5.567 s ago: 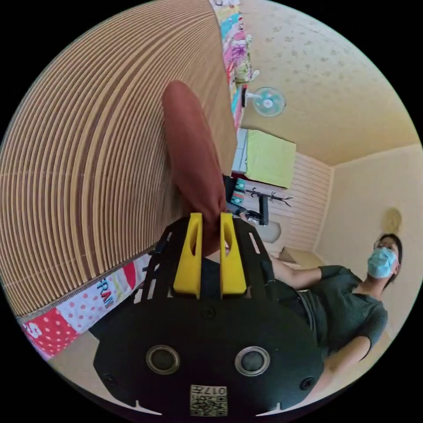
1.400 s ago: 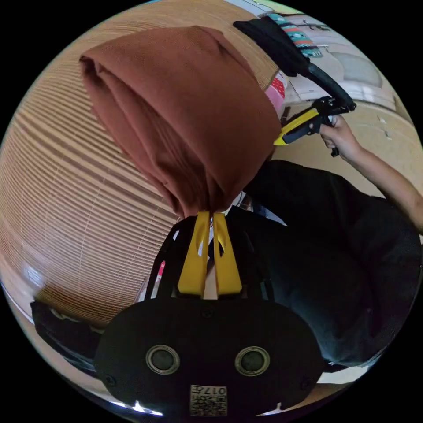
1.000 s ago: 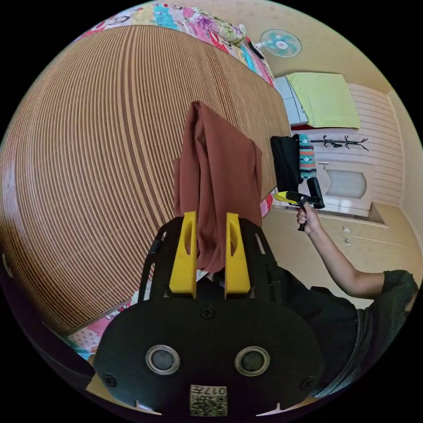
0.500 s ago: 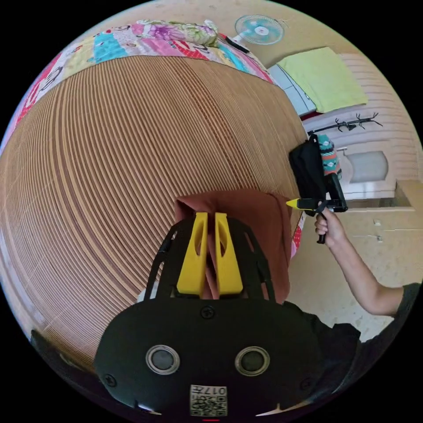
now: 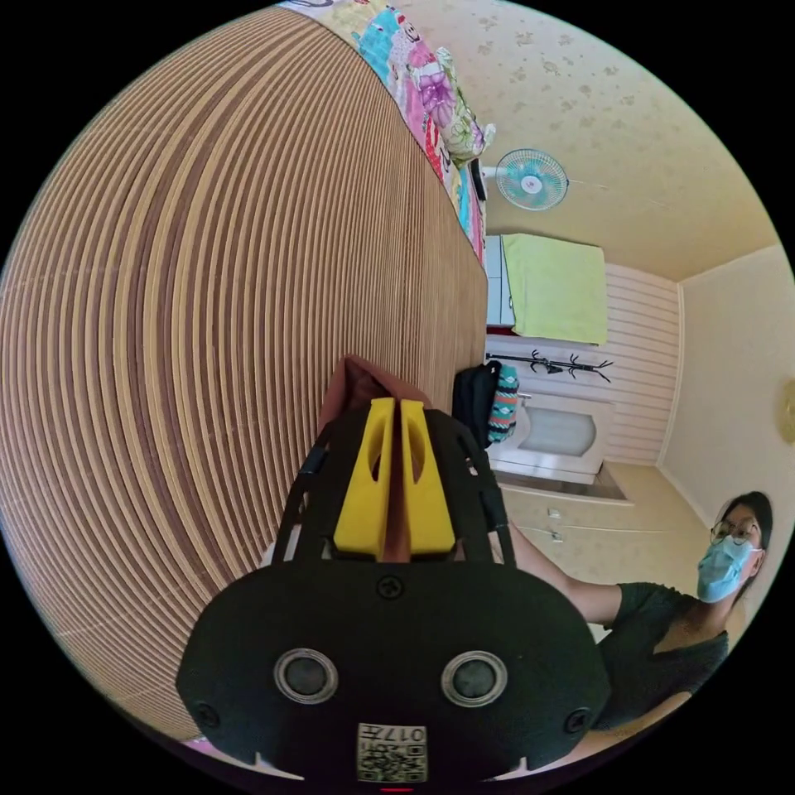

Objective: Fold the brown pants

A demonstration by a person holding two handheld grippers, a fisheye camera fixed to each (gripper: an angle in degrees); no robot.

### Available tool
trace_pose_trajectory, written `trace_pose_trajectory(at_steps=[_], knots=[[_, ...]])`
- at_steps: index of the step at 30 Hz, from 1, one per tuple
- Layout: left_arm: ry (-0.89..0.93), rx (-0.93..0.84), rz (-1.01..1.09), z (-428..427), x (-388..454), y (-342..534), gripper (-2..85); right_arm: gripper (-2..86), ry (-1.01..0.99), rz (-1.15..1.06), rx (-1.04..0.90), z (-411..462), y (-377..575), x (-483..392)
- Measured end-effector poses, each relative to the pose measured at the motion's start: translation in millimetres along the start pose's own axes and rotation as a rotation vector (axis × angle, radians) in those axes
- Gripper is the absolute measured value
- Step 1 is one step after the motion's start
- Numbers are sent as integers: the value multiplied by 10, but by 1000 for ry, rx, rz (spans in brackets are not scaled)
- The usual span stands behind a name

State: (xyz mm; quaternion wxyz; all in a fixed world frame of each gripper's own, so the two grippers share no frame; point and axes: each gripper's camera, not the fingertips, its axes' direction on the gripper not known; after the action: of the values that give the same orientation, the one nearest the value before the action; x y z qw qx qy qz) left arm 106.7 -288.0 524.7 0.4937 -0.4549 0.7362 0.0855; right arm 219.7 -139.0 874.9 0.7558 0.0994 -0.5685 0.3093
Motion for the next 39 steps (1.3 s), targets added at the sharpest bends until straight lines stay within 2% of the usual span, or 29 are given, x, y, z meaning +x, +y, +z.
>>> trace_pose_trajectory(at_steps=[2, 4, 7, 9, 11, 13, 16, 18, 22, 26, 29, 32, 34, 36, 39], knots=[[-14, 37, 8, -114, 8, 130, 35, 12, -55, -71, 29, -171, 53, -6], [-77, 25, 48, -164, 80, 332, 77, 26, -156, -191, -75, -182, 99, -51], [-187, -2, 106, -87, 237, 626, 90, 55, -37, -270, -211, 13, 279, -176], [-214, -16, 146, -1, 335, 770, 87, 57, -5, -350, -237, 129, 453, -293], [-265, -66, 162, 113, 388, 854, 70, 38, -13, -450, -186, 166, 656, -433], [-351, -155, 140, 219, 351, 882, 4, 20, -19, -480, -211, 303, 767, -502], [-251, -178, 201, 50, 309, 781, -7, 9, 171, -438, -337, 602, 730, -432], [-128, -181, 219, -136, 233, 679, -9, 7, 300, -423, -322, 618, 696, -379], [-145, -185, 172, -401, -80, 556, -9, 4, 342, -337, -265, 533, 600, -245], [-75, -169, 97, -416, -311, 534, -6, 7, 251, -331, -225, 425, 613, -232], [-74, -157, 87, -425, -335, 519, 6, 17, -14, -371, -230, 299, 631, -153], [-126, -52, 65, -608, -394, 534, 83, 51, -54, -327, -207, 159, 670, 9], [-159, 0, 40, -735, -504, 547, 155, 121, -44, -292, -150, -24, 766, 156], [-177, -72, 44, -676, -607, 543, 175, 175, -63, -275, -172, -78, 840, 293], [-186, -325, 80, -310, -747, 646, 186, 224, -121, -246, -305, -7, 968, 551]])
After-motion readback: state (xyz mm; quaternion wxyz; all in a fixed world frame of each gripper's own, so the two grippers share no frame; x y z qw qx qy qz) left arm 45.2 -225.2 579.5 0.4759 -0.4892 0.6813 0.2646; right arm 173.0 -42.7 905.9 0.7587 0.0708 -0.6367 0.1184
